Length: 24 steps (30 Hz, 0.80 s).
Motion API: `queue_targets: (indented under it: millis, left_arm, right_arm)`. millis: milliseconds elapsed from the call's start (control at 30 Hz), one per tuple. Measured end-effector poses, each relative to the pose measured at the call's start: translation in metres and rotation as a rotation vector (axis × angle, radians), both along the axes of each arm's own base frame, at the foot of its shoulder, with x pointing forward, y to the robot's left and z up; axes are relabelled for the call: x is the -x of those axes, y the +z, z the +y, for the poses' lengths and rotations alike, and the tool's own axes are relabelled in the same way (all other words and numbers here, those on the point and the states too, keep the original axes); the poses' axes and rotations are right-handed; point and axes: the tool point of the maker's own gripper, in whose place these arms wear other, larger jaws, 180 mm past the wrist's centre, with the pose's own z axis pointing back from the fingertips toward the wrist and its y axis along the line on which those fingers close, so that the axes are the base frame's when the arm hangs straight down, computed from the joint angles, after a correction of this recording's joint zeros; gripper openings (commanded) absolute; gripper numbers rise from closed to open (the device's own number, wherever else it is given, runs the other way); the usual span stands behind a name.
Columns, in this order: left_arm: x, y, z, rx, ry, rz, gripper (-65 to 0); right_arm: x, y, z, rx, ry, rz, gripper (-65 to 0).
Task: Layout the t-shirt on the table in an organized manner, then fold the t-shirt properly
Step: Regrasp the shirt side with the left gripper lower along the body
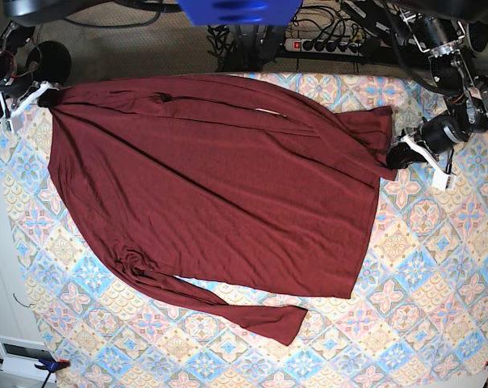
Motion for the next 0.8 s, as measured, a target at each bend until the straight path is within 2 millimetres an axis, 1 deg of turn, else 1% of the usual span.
queue_targets:
  millis: [100, 233, 333, 367, 433, 467, 533, 633, 733, 767, 800]
  left_arm:
    - [-0.001, -0.011, 0.0, -0.047, -0.011, 0.03, -65.0]
    - [-0.004, -0.018, 0.0, -0.063, -0.004, 0.03, -65.0]
    - [-0.004, -0.015, -0.002, -0.06, -0.008, 0.025, -65.0]
    - [-0.006, -0.009, -0.005, -0.057, -0.018, 0.004, -65.0]
    - [-0.015, 0.023, -0.02, -0.003, -0.051, -0.101, -65.0]
    - [-0.016, 0.038, -0.029, 0.018, -0.088, -0.144, -65.0]
    - [-0.011, 0.063, -0.045, 0.032, -0.169, -0.186, -65.0]
    - [-0.003, 0.093, -0.066, 0.034, -0.26, -0.253, -65.0]
    - [0.001, 0.13, -0.09, 0.084, -0.336, -0.371, -65.0]
    - [0.001, 0.141, -0.096, 0.111, -0.352, -0.407, -65.0]
    - [0.0, 0.147, -0.096, 0.128, -0.356, -0.425, -65.0]
  right_arm:
    - [0.0, 0.0, 0.0, -0.001, -0.001, -0.001, -63.9]
    - [0.0, 0.0, 0.0, 0.0, 0.0, -0.001, -63.9]
    - [0.0, 0.0, 0.0, -0.001, -0.001, 0.0, -64.0]
    - [0.0, 0.0, 0.0, 0.0, 0.0, 0.0, -64.0]
    - [0.0, 0.0, 0.0, -0.001, 0.0, -0.001, -64.0]
    - [0.0, 0.0, 0.0, -0.001, -0.001, -0.001, -64.0]
    - [0.0, 0.0, 0.0, -0.001, 0.0, 0.0, -64.0]
    - [0.0, 0.0, 0.0, 0.0, 0.0, 0.0, -64.0]
    - [0.0, 0.0, 0.0, -0.002, -0.001, -0.002, -64.0]
    - [-0.001, 0.0, 0.0, -0.001, -0.001, -0.003, -64.0]
    - [-0.003, 0.0, 0.0, -0.002, -0.002, -0.006, -64.0]
